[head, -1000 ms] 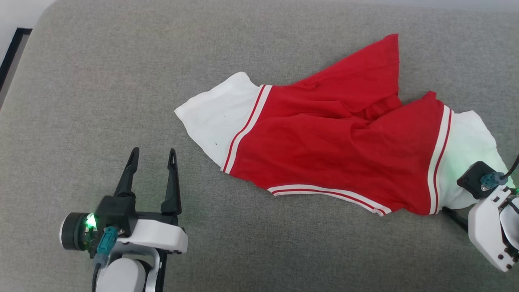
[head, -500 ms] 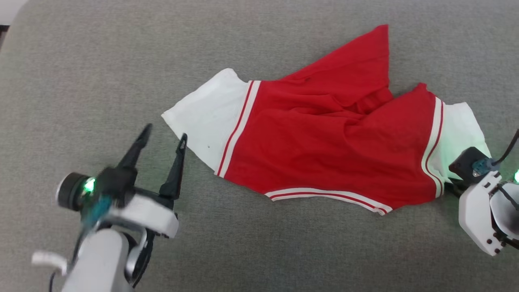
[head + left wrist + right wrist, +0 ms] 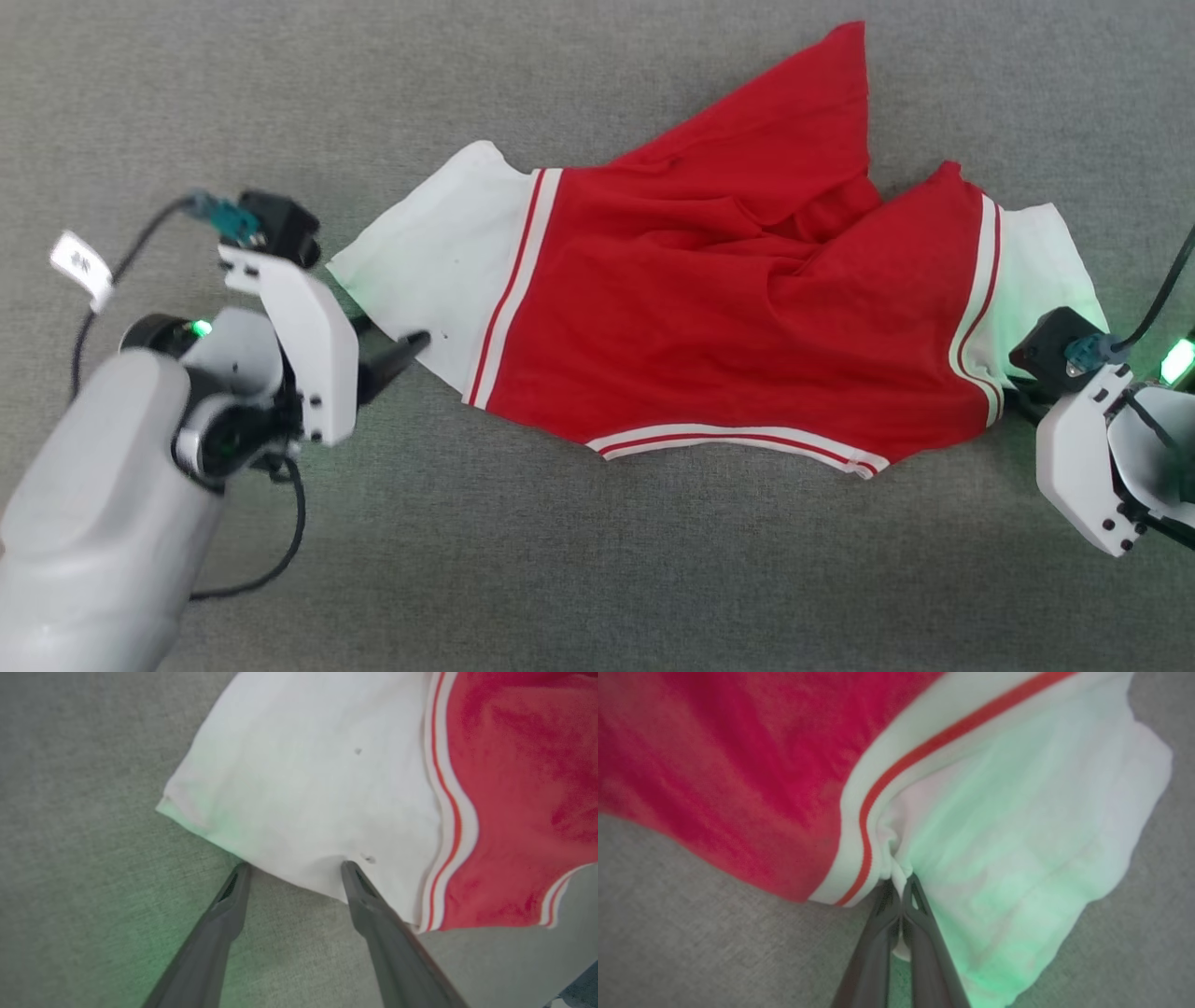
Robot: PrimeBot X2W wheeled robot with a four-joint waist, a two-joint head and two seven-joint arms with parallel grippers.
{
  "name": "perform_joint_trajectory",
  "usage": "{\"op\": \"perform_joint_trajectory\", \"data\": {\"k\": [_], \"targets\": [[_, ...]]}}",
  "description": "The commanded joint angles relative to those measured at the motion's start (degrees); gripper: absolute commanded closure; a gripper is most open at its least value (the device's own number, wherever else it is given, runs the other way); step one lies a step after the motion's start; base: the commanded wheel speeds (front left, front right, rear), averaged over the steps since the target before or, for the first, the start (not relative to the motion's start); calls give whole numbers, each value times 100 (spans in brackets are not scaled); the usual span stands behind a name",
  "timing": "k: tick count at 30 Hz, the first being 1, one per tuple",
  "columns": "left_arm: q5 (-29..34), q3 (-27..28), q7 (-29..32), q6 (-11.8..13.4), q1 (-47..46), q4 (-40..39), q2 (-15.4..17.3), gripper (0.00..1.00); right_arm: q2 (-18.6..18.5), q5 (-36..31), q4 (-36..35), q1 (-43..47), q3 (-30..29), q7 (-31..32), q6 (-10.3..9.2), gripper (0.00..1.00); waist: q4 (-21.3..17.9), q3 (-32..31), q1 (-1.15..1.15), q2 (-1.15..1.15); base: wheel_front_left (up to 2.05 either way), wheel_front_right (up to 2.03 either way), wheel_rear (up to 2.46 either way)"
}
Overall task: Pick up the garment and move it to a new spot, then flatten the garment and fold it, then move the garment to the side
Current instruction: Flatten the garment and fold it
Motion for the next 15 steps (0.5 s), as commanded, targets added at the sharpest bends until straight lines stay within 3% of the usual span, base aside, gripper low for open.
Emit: {"op": "perform_joint_trajectory", "data": {"k": [1,6,9,10,11,12,13,14,15], "targets": [[-170,-19,191,71,-13,194,-111,0,170,-58,299,80,181,100,-59,100,-40,60,0,-1,0,0,0],[-334,-276,789,95,-178,574,-320,0,211,-43,352,-72,303,90,-62,100,-126,145,0,-1,0,0,0],[-505,-311,836,43,-245,673,-467,0,241,-30,375,-142,333,65,-76,100,-163,173,0,-1,0,0,0],[-496,-343,810,28,-257,697,-489,18,254,-26,386,-152,341,49,-76,100,-175,175,0,-1,0,0,0],[-507,-369,777,25,-269,731,-498,50,264,-22,395,-167,344,34,-76,100,-184,174,0,-1,0,0,0],[-538,-394,773,16,-278,765,-513,69,273,-20,404,-174,350,19,-76,100,-193,174,0,-1,0,0,0],[-538,-394,773,16,-278,765,-513,69,273,-20,404,-174,350,19,-76,100,-193,174,0,-1,0,0,0],[-563,-423,760,8,-278,779,-531,98,287,-22,416,-182,346,-14,-76,100,-203,167,0,-1,0,0,0],[-598,-434,714,4,-278,781,-543,100,304,-30,423,-194,319,-58,-76,100,-210,156,0,-1,0,0,0]]}}
